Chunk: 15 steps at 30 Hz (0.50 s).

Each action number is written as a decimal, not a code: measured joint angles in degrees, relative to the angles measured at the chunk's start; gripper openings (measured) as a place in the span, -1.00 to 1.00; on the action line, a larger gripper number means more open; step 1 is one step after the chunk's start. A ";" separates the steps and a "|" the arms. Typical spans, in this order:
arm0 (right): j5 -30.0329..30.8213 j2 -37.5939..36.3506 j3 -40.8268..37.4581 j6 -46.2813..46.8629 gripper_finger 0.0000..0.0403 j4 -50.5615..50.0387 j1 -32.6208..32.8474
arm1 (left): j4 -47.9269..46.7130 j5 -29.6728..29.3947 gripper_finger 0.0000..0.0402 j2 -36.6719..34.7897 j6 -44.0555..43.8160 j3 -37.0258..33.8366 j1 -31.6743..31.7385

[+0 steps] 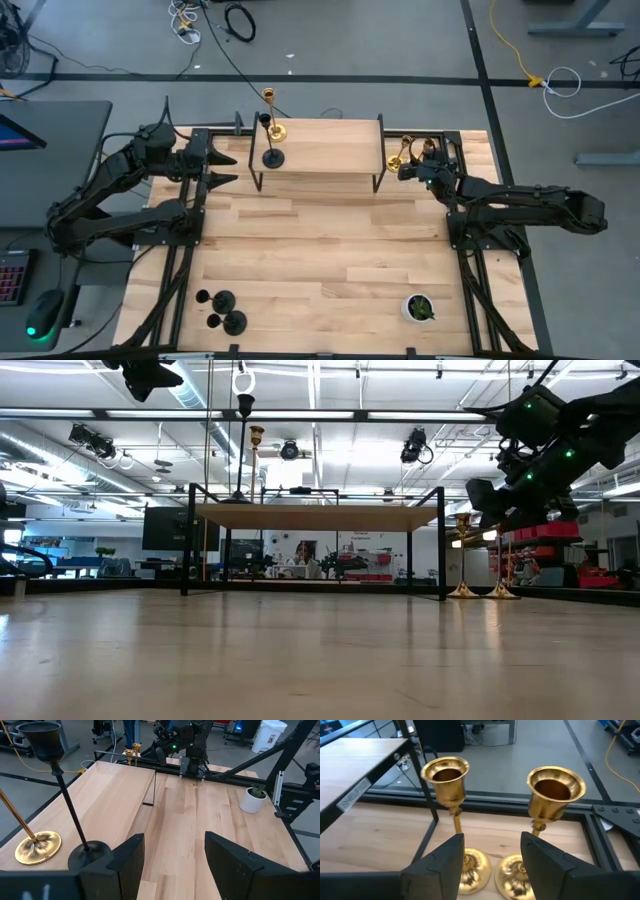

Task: Pick & Place candle stick holders
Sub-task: Put the right gold candle holder aligned with the other gold candle holder on the shelf

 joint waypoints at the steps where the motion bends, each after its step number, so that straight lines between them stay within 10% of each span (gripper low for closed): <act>1: -0.13 0.03 0.00 -0.37 -0.02 0.33 -0.36 | -0.01 0.00 0.04 0.00 0.00 0.00 0.00; 15: -3.85 0.46 0.00 -1.92 -0.02 1.41 -3.98 | 0.00 -0.02 0.04 0.00 0.44 0.00 0.01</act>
